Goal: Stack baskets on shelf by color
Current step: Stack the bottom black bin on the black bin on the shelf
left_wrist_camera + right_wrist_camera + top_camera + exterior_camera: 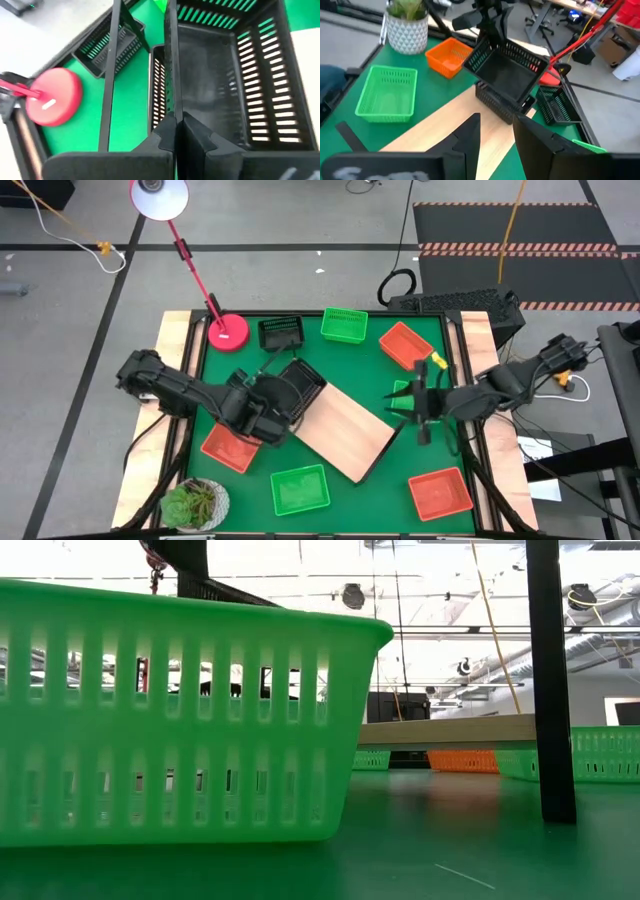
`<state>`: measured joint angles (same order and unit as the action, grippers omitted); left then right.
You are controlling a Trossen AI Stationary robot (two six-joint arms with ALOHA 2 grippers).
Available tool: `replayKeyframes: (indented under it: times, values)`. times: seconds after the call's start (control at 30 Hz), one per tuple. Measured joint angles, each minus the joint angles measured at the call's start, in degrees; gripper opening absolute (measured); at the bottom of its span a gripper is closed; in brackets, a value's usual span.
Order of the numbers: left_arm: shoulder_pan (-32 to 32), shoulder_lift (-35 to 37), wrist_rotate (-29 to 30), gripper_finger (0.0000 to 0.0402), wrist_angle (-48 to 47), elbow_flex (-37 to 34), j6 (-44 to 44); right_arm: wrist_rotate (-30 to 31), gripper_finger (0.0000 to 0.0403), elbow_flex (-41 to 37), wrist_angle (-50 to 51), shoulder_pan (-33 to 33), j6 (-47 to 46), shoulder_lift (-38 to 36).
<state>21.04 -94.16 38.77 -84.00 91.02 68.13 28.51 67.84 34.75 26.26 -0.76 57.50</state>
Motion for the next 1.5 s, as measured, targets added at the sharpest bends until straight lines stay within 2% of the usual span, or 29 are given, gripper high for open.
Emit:
replayKeyframes:
  times: [0.17,0.27,0.53,0.73,1.0,1.3,1.5]
  values:
    - [-1.1,4.8,-0.7,0.0007,6.5,-6.3,-2.6,0.0,0.0109,-1.5,-0.3,0.0,0.2,-2.8]
    - [-1.7,6.8,-0.8,0.0017,8.9,-10.4,-3.1,0.0,0.0109,-1.7,-1.2,0.0,0.5,-3.1]
    - [-3.5,8.3,-1.5,0.0007,17.0,-18.2,-4.5,0.0,0.0109,-1.8,-3.5,0.0,2.6,-1.8]
    - [-5.5,8.2,-4.2,0.0027,17.7,-19.7,-5.1,0.0,0.0109,-1.8,-3.7,0.0,3.7,-0.8]
    - [-5.7,8.2,-4.3,0.0010,18.2,-19.7,-4.4,0.0,0.0109,-1.8,-3.7,0.0,4.0,-0.8]
    - [-5.7,8.2,-2.6,0.0104,18.1,-19.7,-4.5,0.0,0.0109,-1.8,-3.7,0.0,4.0,-0.8]
    - [-5.7,8.2,-1.9,0.0132,18.1,-19.7,-6.0,0.0,0.0109,-1.8,-3.7,0.0,4.0,-0.8]
